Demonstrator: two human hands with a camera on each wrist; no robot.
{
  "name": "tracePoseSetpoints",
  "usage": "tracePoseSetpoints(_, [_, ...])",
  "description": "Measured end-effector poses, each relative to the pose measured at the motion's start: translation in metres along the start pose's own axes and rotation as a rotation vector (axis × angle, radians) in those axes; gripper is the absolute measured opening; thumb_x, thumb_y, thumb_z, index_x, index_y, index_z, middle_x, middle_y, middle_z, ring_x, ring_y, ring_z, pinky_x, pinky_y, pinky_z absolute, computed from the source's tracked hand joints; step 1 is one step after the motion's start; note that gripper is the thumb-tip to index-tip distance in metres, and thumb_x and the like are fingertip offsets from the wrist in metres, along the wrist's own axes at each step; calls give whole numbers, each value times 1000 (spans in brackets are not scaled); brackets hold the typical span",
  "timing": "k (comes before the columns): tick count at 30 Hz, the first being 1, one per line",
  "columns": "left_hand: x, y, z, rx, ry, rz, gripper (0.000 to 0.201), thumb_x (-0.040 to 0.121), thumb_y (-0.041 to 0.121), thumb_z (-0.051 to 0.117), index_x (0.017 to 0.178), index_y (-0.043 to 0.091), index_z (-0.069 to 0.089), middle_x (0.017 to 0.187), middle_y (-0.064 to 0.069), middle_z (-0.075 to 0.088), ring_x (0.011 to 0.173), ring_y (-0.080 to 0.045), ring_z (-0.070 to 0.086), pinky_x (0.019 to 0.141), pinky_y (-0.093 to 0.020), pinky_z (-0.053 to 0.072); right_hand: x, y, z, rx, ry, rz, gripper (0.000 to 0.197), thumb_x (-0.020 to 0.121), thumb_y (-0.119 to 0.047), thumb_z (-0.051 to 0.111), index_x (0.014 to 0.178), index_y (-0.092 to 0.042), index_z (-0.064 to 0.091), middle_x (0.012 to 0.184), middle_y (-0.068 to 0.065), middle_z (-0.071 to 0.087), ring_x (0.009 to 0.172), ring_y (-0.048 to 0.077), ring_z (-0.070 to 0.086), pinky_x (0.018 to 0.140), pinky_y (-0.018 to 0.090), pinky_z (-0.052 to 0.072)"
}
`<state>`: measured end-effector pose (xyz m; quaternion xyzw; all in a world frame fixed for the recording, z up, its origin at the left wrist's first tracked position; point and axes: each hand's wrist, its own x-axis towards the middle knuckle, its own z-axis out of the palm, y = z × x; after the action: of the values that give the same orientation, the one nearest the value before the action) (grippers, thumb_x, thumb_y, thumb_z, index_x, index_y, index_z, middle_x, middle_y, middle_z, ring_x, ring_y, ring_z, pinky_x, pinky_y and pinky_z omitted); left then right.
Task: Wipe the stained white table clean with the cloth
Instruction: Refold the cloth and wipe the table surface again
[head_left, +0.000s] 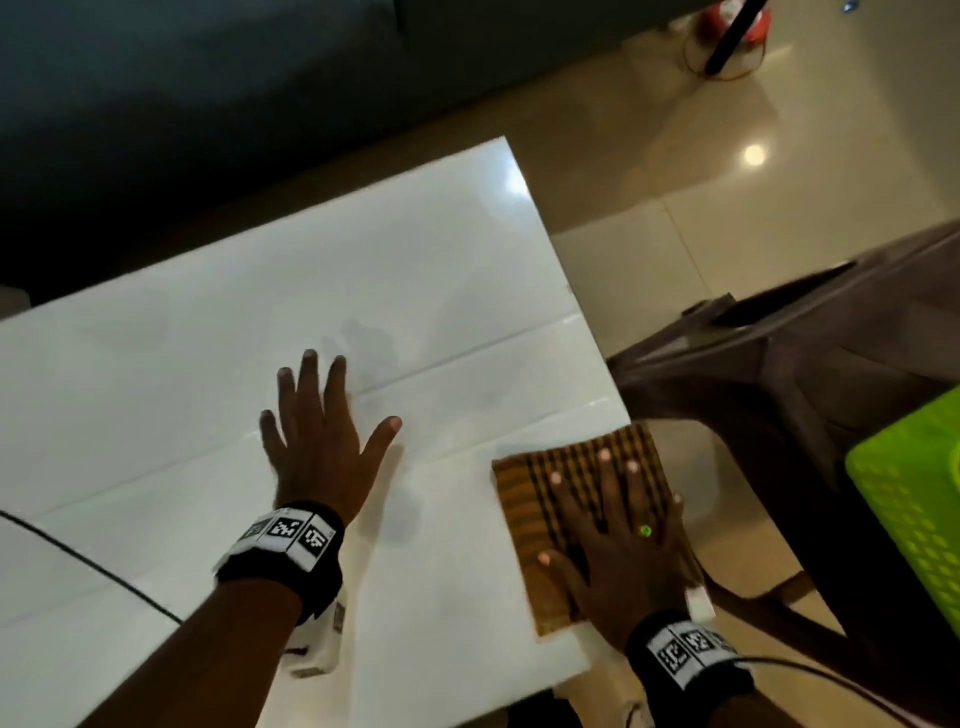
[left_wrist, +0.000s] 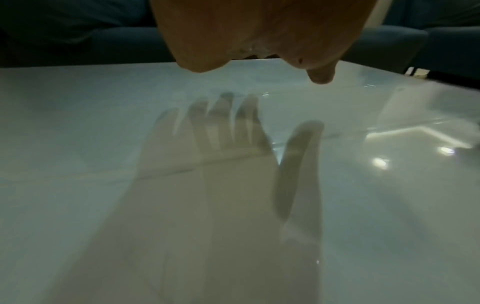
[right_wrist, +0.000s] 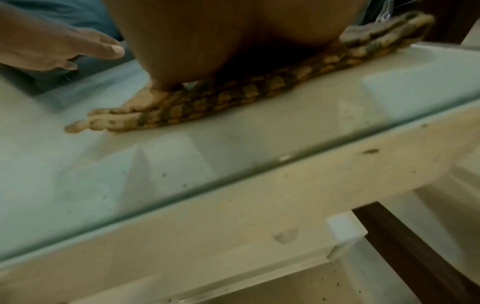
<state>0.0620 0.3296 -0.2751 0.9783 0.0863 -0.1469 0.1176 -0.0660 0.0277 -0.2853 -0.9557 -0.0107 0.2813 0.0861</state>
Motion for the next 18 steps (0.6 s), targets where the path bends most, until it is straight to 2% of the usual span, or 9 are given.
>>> tracePoseSetpoints(2, [16, -16, -4, -13, 17, -91, 90, 88, 73, 38, 159, 32, 0, 169, 3, -14, 156, -26, -10, 122, -61, 8, 11, -1, -4, -5, -4, 8, 76, 90, -78, 21, 158, -42, 24, 168, 14, 18, 152, 43, 17, 112, 76, 14])
tracePoseSetpoints(4, [24, -33, -4, -19, 28, -164, 87, 90, 74, 33, 159, 33, -2, 169, 2, -16, 156, -26, -10, 121, -65, 6, 23, -4, -12, -11, 5, -1, 77, 89, -79, 24, 158, -43, 24, 169, 13, 16, 154, 41, 13, 113, 73, 12])
tracePoseSetpoints(8, [35, -53, 0, -14, 47, -192, 86, 89, 77, 15, 160, 31, 3, 170, -1, -9, 156, -28, -8, 119, -69, -1, 84, -21, -42, 15, 81, -3, 80, 86, -81, 30, 158, -48, 14, 171, 8, 7, 155, 38, 7, 114, 72, 9])
tracePoseSetpoints(10, [39, -56, 2, -50, 43, -205, 86, 88, 77, 13, 160, 31, 2, 170, 2, -12, 156, -25, -13, 119, -68, -3, 138, -35, -69, 11, 153, 0, 80, 86, -82, 30, 156, -54, 2, 171, 4, -6, 156, 36, -2, 115, 72, 3])
tracePoseSetpoints(13, [38, -63, 7, -65, 27, -213, 84, 89, 75, 13, 160, 34, -3, 168, 8, -20, 155, -21, -18, 120, -67, -3, 236, -58, -119, 6, 124, 2, 79, 88, -83, 27, 151, -59, -15, 167, 1, -27, 153, 33, -22, 115, 70, -9])
tracePoseSetpoints(16, [32, -69, 14, 55, -25, -167, 83, 92, 72, 7, 161, 25, 7, 171, -3, -2, 157, -33, 3, 117, -71, 10, 330, -83, -173, -22, 114, -48, 81, 87, -85, 26, 152, -58, -12, 167, 1, -27, 153, 34, -23, 115, 70, -12])
tracePoseSetpoints(18, [35, -70, 19, 86, -26, -170, 83, 94, 70, 6, 161, 23, 9, 171, -6, 3, 156, -35, 7, 117, -71, 11, 375, -98, -198, -74, 101, -76, 81, 85, -87, 25, 153, -57, -9, 168, 2, -25, 153, 35, -21, 116, 70, -11])
